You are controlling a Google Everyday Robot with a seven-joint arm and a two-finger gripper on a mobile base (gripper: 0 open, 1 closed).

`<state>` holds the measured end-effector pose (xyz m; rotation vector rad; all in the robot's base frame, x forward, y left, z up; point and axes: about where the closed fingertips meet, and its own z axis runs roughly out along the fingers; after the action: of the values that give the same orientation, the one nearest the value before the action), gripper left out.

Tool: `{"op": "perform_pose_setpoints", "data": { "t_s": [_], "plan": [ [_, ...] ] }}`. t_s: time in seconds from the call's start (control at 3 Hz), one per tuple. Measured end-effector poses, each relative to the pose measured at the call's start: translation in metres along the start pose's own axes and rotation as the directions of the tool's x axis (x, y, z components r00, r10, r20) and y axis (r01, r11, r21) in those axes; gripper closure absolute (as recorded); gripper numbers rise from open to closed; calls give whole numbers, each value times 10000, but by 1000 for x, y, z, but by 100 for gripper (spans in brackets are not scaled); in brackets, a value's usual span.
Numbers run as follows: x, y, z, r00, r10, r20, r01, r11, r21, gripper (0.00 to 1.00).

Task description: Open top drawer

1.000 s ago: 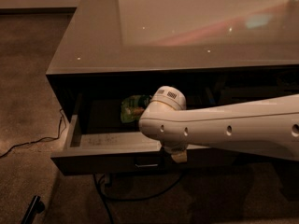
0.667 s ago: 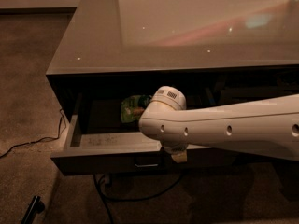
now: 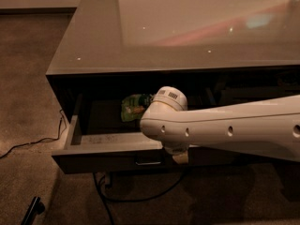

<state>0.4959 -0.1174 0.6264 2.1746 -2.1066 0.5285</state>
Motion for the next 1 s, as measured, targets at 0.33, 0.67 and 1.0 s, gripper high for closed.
{"op": "perform_pose_setpoints", "data": {
  "t_s": [0.33, 0.67, 1.0],
  "plan": [
    [0, 0, 0, 10000, 0, 0, 0, 10000, 0, 0],
    [0, 6, 0, 9999, -108, 7, 108, 9999, 51, 0],
    [4, 27, 2, 9996, -139, -227, 138, 9999, -60, 0]
  ]
}}
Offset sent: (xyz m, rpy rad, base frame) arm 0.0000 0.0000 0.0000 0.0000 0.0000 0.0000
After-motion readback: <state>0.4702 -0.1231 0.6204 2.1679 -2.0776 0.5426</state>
